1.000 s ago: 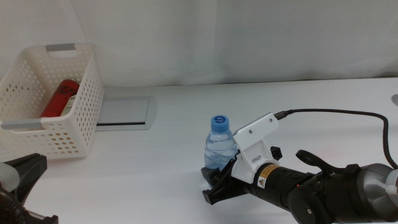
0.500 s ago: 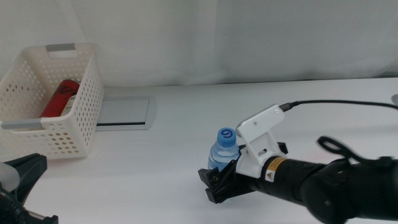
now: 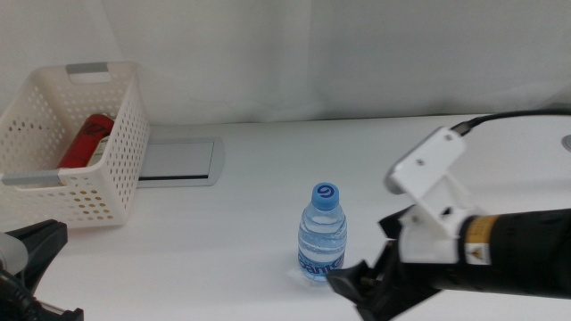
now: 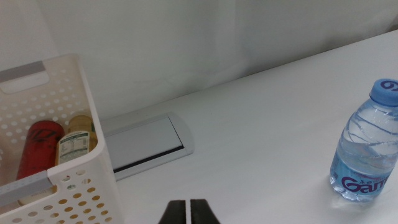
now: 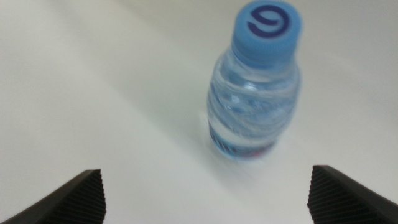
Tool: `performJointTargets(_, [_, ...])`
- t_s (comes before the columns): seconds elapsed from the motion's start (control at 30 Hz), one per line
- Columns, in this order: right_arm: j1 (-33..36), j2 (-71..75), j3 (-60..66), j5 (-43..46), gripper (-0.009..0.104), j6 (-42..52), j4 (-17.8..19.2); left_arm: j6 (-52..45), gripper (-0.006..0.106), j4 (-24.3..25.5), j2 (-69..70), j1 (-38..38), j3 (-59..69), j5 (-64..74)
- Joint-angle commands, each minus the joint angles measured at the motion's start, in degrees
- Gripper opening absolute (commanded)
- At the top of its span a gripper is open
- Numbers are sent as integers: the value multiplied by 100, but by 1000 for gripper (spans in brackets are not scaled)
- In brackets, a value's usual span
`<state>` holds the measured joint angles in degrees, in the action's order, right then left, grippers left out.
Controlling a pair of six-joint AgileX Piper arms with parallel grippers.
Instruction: Use arms to grab the bottles and put them into the dustbin to the left of the table.
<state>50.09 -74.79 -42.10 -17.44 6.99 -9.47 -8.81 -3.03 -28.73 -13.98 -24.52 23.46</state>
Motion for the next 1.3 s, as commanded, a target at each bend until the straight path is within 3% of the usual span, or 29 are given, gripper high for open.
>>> performJointTargets(0.0, [-46, 450, -22, -568, 88, -312, 613, 24, 4, -40, -9, -34, 16, -41])
performJointTargets(0.2, [-992, 1241, -22, -1620, 87, -1847, 2406, 24, 4, -40, -9, -34, 16, -41])
performJointTargets(0.3, [-1670, 1623, -22, -1996, 87, -2010, 2775, 24, 4, -40, -9, -34, 16, -41])
performJointTargets(0.6, [-3229, 3474, 1, -2632, 81, -2224, 2728, 24, 4, -40, -9, -34, 16, -41])
performJointTargets(0.77, [-3404, 4868, 83, -2833, 73, -2481, 2693, 24, 4, -40, -9, -34, 16, -53])
performJointTargets(0.9, [-3404, 5912, 699, -2457, 73, -2515, 2467, 24, 4, -40, -9, -34, 16, -75])
performJointTargets(0.97, [-3404, 6248, 1189, -2214, 71, -2671, 2539, 24, 4, -52, -9, -34, 16, -96])
performJointTargets(1.07, [-3404, 6501, 2101, -1347, 54, -2952, 2677, 24, 4, -52, -9, -34, 16, -145])
performJointTargets(1.13, [-3404, 6485, 2634, -609, 32, -2964, 2644, 24, 4, -52, -9, -34, 16, -169])
performJointTargets(1.17, [-3404, 6463, 3036, -57, 0, -3065, 2526, 24, 4, -52, -9, -34, 16, -180])
performJointTargets(1.27, [-3404, 6463, 3559, 603, -2, -3312, 2587, 24, 4, -64, -9, -34, 16, -180])
